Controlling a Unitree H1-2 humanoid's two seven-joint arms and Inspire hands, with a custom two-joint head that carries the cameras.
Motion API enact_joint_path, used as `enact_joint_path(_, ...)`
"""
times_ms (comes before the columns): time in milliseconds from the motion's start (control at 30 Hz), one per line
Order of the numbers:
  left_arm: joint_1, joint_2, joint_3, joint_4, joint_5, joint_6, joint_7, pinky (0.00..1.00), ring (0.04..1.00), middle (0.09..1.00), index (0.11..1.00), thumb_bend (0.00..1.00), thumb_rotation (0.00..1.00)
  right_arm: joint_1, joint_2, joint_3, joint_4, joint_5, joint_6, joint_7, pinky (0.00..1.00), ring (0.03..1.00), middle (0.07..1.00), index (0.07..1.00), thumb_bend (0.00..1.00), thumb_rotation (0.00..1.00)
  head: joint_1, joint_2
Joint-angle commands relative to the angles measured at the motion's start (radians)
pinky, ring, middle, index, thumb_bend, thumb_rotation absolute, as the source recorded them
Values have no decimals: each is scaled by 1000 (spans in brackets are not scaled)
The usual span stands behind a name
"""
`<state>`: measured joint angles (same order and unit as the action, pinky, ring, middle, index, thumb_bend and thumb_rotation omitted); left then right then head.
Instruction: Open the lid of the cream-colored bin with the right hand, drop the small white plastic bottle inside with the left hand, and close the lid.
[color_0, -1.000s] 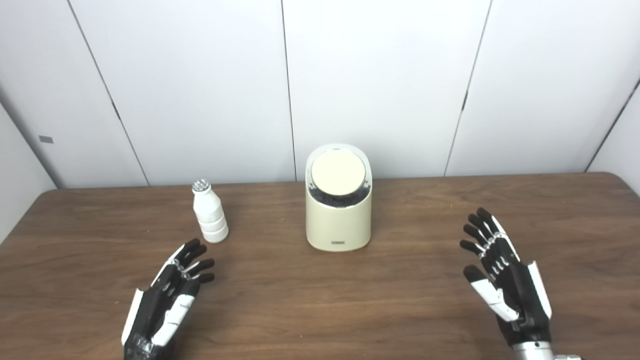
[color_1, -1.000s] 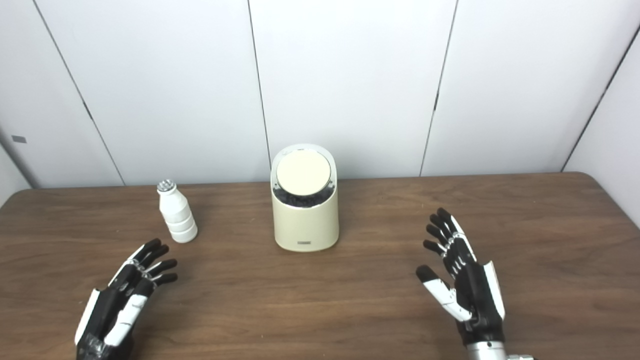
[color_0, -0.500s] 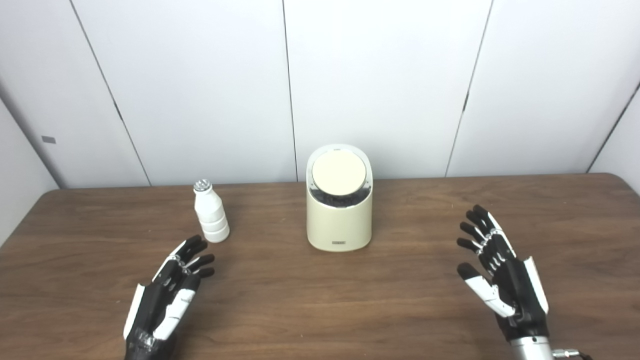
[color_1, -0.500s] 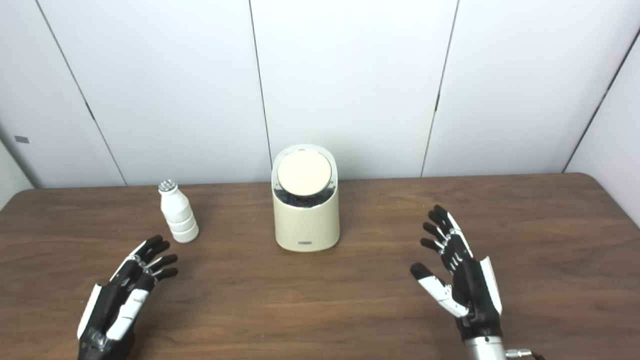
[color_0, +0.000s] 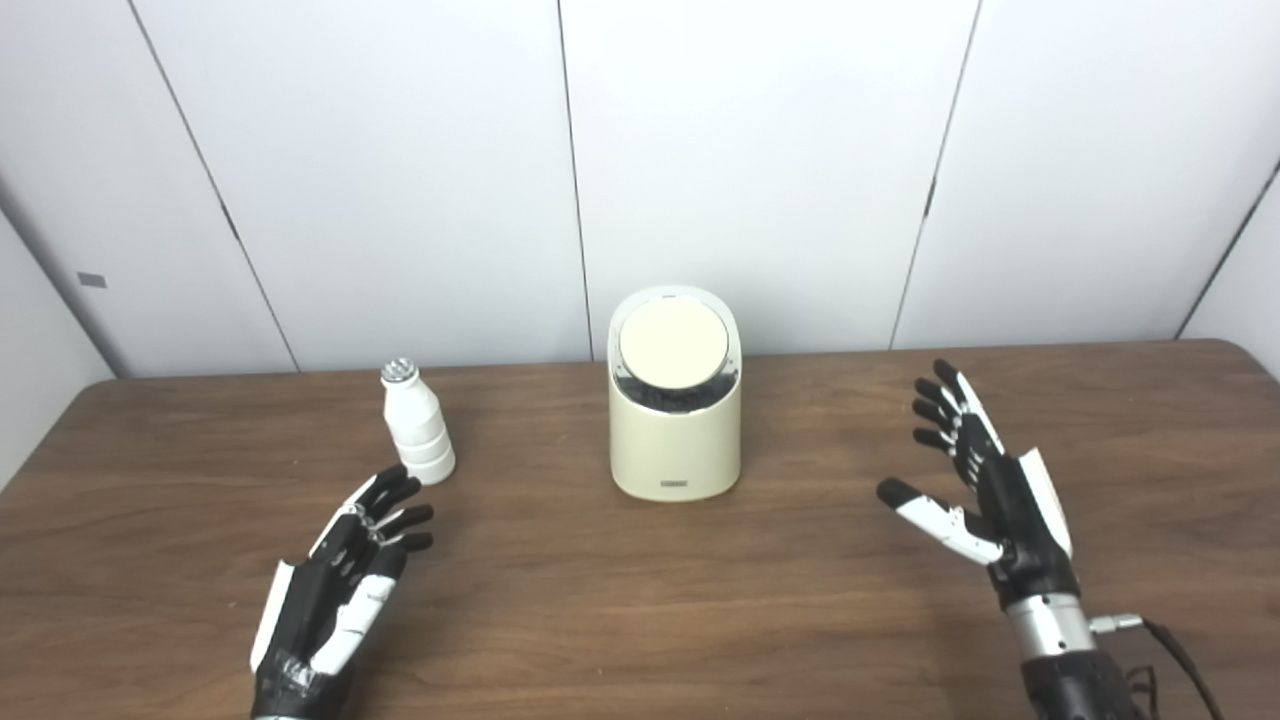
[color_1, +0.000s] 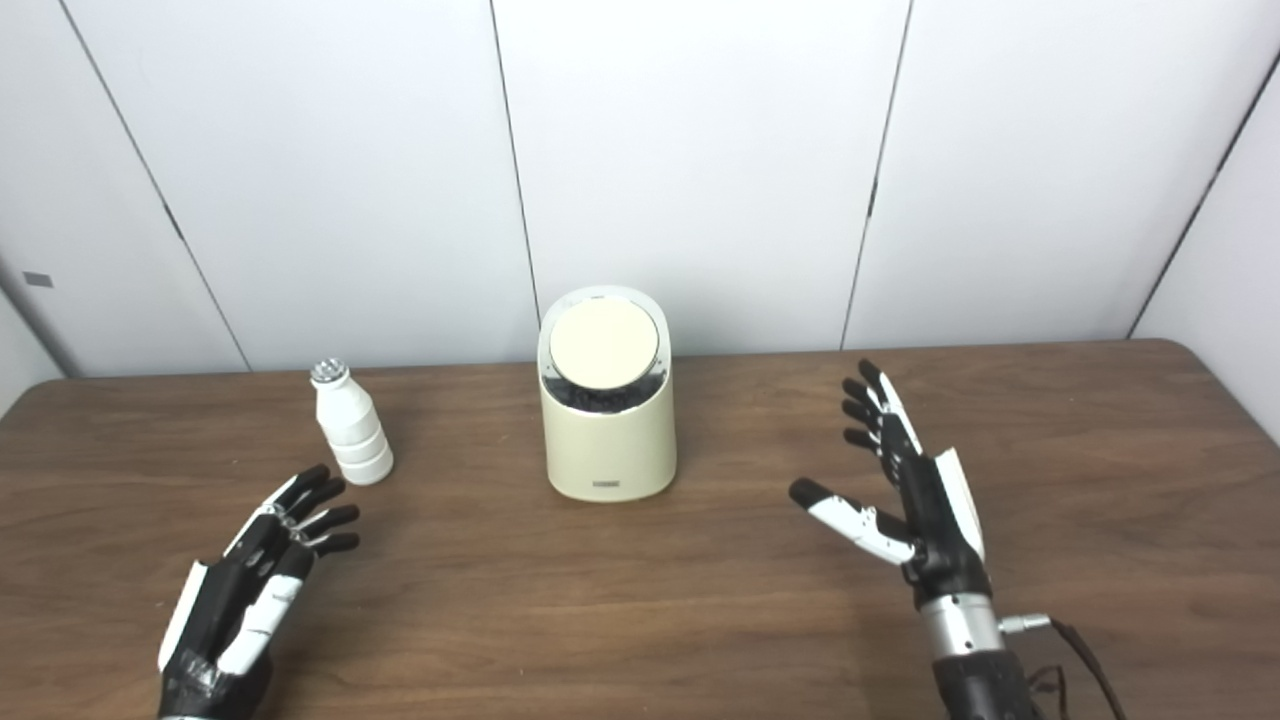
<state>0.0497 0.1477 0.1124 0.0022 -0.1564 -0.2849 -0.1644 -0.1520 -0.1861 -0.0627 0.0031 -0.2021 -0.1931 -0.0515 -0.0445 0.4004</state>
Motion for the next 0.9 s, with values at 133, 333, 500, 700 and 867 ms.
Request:
enact_joint_path(133,14,-27,-20,84,1,-24,1,726,793,863,887,743,641,-109,-12,14,-17,-60,25,-12,813,886,916,929,916,632,0,-4)
enact_joint_path(333,10,-27,-21,91,2,-29,1,721,793,865,885,726,637,-174,-3,34,-3,-100,46,-16,766,863,896,909,914,673,0,-8)
enact_joint_path(500,10,-27,-21,90,5,-30,2,719,791,863,880,733,642,-211,12,52,0,-122,79,-21,750,845,881,901,908,695,0,-9)
enact_joint_path(700,13,-28,-24,84,0,-26,-2,717,793,869,883,709,635,-249,31,79,-20,-171,143,-23,740,844,878,900,896,670,0,-9)
enact_joint_path(867,14,-29,-24,80,-1,-23,-1,717,794,869,880,705,627,-290,56,81,-19,-148,196,-15,793,877,897,915,939,594,0,-9)
